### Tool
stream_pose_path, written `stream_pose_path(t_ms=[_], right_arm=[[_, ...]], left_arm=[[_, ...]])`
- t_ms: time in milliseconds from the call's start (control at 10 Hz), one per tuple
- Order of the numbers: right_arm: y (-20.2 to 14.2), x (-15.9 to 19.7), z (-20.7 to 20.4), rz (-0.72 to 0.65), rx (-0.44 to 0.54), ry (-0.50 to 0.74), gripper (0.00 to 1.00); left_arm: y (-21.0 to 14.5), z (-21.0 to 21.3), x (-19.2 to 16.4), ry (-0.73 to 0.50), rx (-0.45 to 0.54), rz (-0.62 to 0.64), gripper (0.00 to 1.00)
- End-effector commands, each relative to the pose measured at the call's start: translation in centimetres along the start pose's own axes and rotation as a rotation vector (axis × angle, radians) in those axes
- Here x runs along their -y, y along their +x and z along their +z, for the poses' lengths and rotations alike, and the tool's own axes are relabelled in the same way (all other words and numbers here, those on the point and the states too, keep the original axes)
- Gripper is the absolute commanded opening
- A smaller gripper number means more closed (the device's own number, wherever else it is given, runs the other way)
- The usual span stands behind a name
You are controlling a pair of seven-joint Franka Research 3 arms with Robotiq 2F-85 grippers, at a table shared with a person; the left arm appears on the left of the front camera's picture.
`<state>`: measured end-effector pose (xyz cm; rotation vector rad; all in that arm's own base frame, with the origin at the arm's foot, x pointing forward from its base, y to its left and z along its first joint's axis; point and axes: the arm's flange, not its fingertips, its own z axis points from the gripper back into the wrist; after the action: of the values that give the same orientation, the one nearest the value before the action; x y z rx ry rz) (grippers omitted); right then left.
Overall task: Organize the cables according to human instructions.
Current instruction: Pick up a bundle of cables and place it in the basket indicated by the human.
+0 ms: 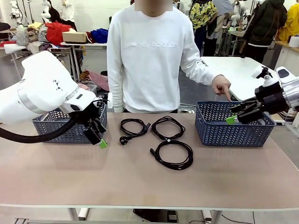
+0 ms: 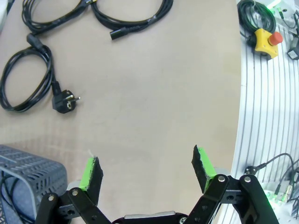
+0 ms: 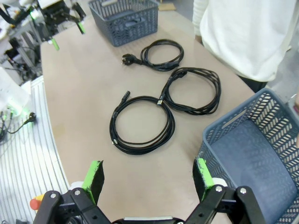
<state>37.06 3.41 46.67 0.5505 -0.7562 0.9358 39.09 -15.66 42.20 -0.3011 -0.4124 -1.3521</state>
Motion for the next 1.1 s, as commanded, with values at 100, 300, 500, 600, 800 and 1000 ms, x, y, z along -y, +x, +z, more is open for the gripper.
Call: stream_pose_path(t_ms=[100, 300, 500, 600, 800, 1000], right_arm=[[3.5, -1.0, -2.7, -0.006, -0.145, -0.005, 1.0], [5.7, -2.5, -5.6, 0.014, -0.237, -0.031, 1.0], [7.1, -4.5, -9.0, 0.045, -0.345, -0.062, 1.0], [7.6, -5.4, -10.6, 0.064, -0.373, -0.045, 1.0], [8.0, -7.0, -13.5, 0.078, -0.423, -0.027, 1.0], [8.2, -8.1, -16.2, 0.091, -0.455, -0.009, 1.0]], left_arm=[[0.0, 0.2, -0.1, -0.006, 0.001, 0.005, 1.0], [0.0, 0.2, -0.1, -0.006, 0.001, 0.005, 1.0], [0.0, 0.2, -0.1, -0.006, 0.001, 0.005, 1.0], [0.0, 0.2, -0.1, -0.006, 0.001, 0.005, 1.0], [0.0, 0.2, -0.1, -0.006, 0.001, 0.005, 1.0], [0.0, 0.2, -0.1, -0.006, 0.001, 0.005, 1.0]])
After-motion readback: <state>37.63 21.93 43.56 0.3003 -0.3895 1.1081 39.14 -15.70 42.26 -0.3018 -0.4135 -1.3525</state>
